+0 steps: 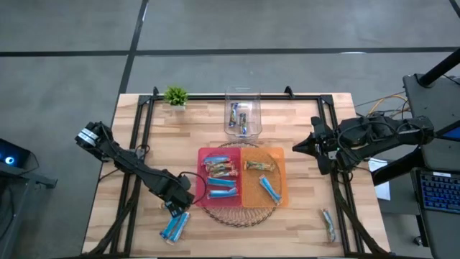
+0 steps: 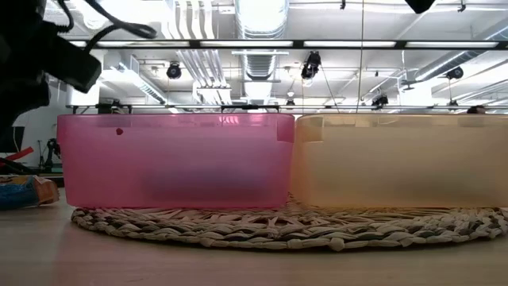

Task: Pick and place Granola Bars by type
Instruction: Put the yellow granola bar into the orange bin

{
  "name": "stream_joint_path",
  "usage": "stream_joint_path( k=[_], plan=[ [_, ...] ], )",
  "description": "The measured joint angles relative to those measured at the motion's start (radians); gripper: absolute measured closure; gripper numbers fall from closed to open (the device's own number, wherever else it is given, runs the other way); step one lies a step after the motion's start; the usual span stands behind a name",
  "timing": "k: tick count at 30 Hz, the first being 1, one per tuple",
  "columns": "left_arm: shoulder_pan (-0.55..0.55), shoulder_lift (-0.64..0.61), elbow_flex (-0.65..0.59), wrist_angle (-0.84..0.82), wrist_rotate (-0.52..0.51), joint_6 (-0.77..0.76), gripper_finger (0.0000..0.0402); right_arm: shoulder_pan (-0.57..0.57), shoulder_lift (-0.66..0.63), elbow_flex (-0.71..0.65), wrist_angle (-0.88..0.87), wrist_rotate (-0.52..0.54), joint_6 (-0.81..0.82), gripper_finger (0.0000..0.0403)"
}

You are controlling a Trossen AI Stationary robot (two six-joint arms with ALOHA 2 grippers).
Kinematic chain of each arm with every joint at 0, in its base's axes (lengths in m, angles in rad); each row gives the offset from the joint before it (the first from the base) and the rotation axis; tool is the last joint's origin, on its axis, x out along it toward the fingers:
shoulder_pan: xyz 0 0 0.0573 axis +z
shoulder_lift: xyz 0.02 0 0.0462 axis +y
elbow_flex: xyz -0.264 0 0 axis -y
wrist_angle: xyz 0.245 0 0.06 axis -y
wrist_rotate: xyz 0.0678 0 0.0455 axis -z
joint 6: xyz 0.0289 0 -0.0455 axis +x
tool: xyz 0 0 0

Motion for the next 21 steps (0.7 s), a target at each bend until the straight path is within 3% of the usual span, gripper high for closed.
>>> stream_joint_path(
  k=[21],
  plan=[
    [0.000, -0.001, -0.155, 0.174, 0.043, -0.007, 0.0155, 0.000, 0.000, 0.000, 0.000, 0.000, 0.000, 0.0394]
  ],
)
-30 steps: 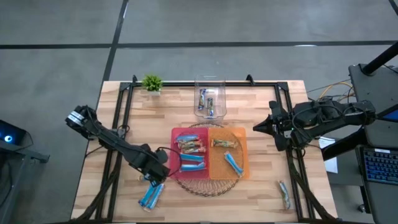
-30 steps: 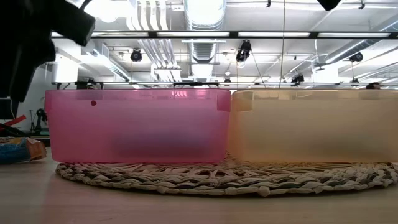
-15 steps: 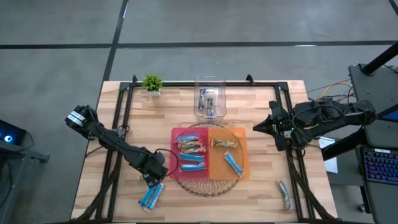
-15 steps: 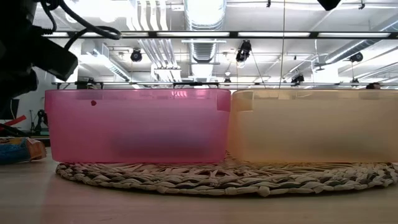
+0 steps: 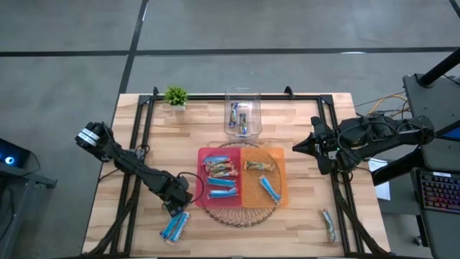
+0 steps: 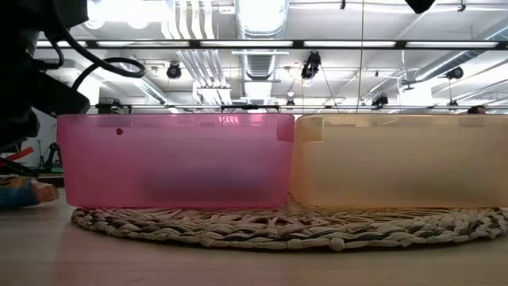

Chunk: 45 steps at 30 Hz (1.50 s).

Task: Pick and place Granola Bars by type
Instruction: Put the yellow granola bar into the orange bin

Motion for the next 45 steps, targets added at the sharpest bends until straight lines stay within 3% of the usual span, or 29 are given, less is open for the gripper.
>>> stream_joint_path(
  k=[13, 32, 45],
  plan=[
    [0.000, -0.002, -0.034, 0.080, 0.026, -0.009, 0.0168, 0.000, 0.000, 0.000, 0.000, 0.000, 0.000, 0.0394],
    [0.000, 0.000, -0.037, 0.083, 0.034, -0.005, 0.0335, 0.000, 0.000, 0.000, 0.000, 0.000, 0.000, 0.0394],
    [0.000, -0.001, -0.036, 0.090, 0.048, -0.004, 0.0350, 0.000, 0.000, 0.000, 0.000, 0.000, 0.005, 0.0394]
  ],
)
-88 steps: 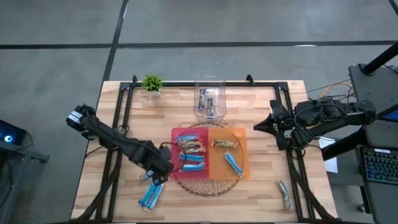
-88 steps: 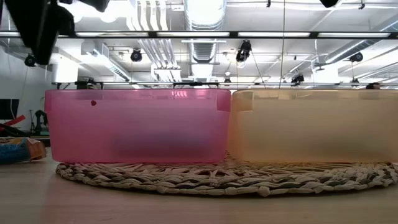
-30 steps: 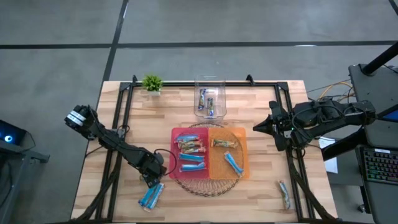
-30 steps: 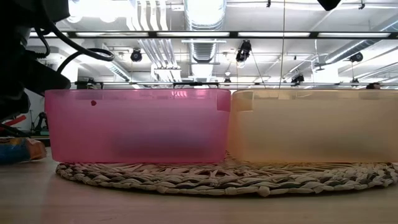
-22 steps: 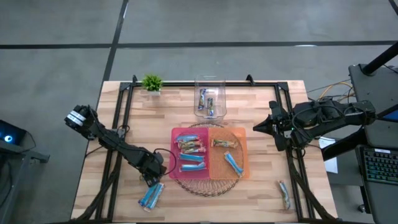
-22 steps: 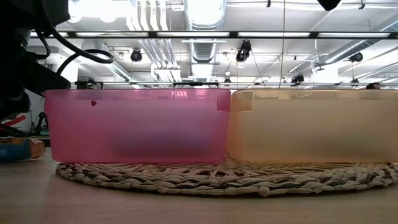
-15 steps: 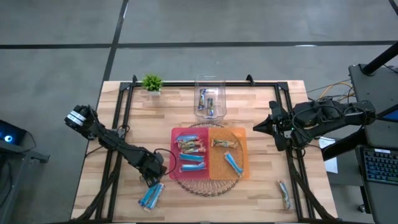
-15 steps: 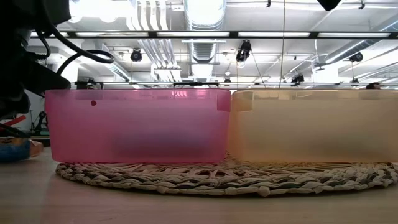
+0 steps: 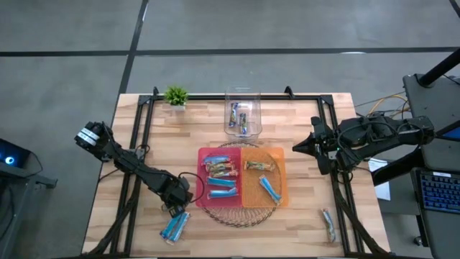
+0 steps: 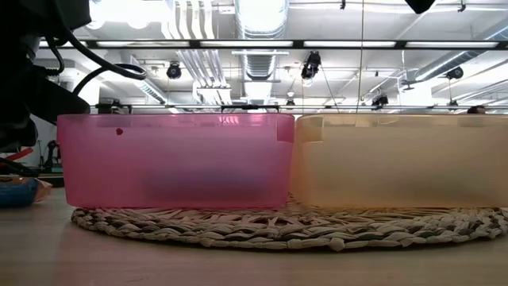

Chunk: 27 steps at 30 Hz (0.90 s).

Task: Pick and place Granola Bars by type
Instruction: Put the yellow granola bar into the orange bin

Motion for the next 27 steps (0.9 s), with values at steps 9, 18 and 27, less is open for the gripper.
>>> stream_joint_path(
  k=[9, 18, 27],
  plan=[
    [0.012, -0.084, 0.090, -0.158, 0.040, 0.002, 0.0351, 0.000, 0.000, 0.000, 0.000, 0.000, 0.001, 0.0394],
    [0.054, -0.142, 0.355, -0.253, -0.068, 0.014, 0.0351, 0.000, 0.000, 0.000, 0.000, 0.000, -0.009, 0.0394],
    [0.100, -0.109, 0.649, -0.221, -0.328, 0.169, 0.0351, 0.000, 0.000, 0.000, 0.000, 0.000, -0.009, 0.0394]
  ],
)
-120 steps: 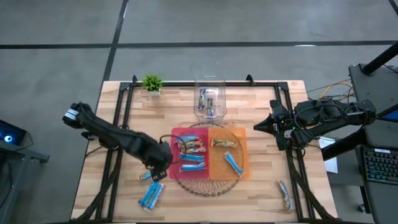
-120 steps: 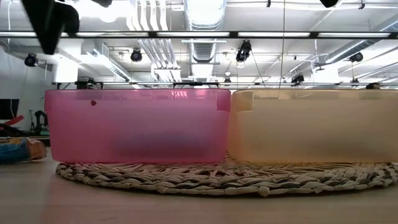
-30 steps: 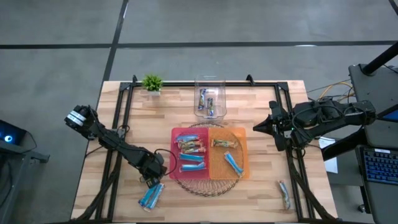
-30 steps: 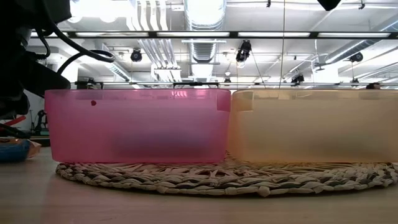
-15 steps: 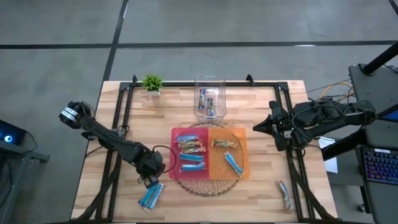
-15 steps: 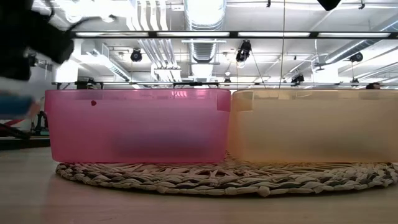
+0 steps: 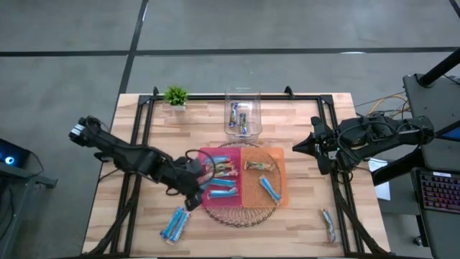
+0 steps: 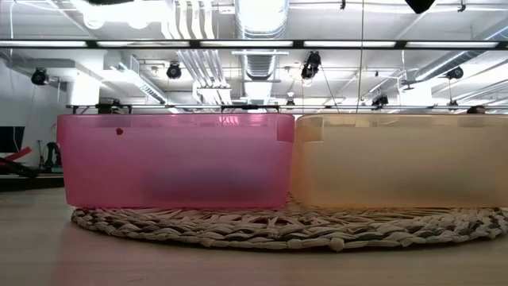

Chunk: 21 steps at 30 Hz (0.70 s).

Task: Pick and place Granola Bars by type
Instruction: Put the yellow granola bar into the orange bin

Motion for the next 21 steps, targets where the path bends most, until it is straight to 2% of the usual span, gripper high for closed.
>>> stream_joint_path(
  k=[3, 10, 15, 21],
  plan=[
    [0.041, 0.026, 0.067, 0.050, -0.033, 0.090, 0.0351, 0.000, 0.000, 0.000, 0.000, 0.000, 0.000, 0.0394],
    [0.153, 0.122, 0.167, 0.147, -0.013, 0.304, 0.0351, 0.000, 0.000, 0.000, 0.000, 0.000, 0.000, 0.0394],
    [0.219, 0.183, 0.193, 0.168, 0.050, 0.393, 0.0351, 0.000, 0.000, 0.001, 0.000, 0.000, 0.000, 0.0394],
    [0.277, 0.240, 0.196, 0.293, 0.140, 0.462, 0.0351, 0.000, -0.001, 0.002, 0.000, 0.000, 0.000, 0.0394]
  ],
)
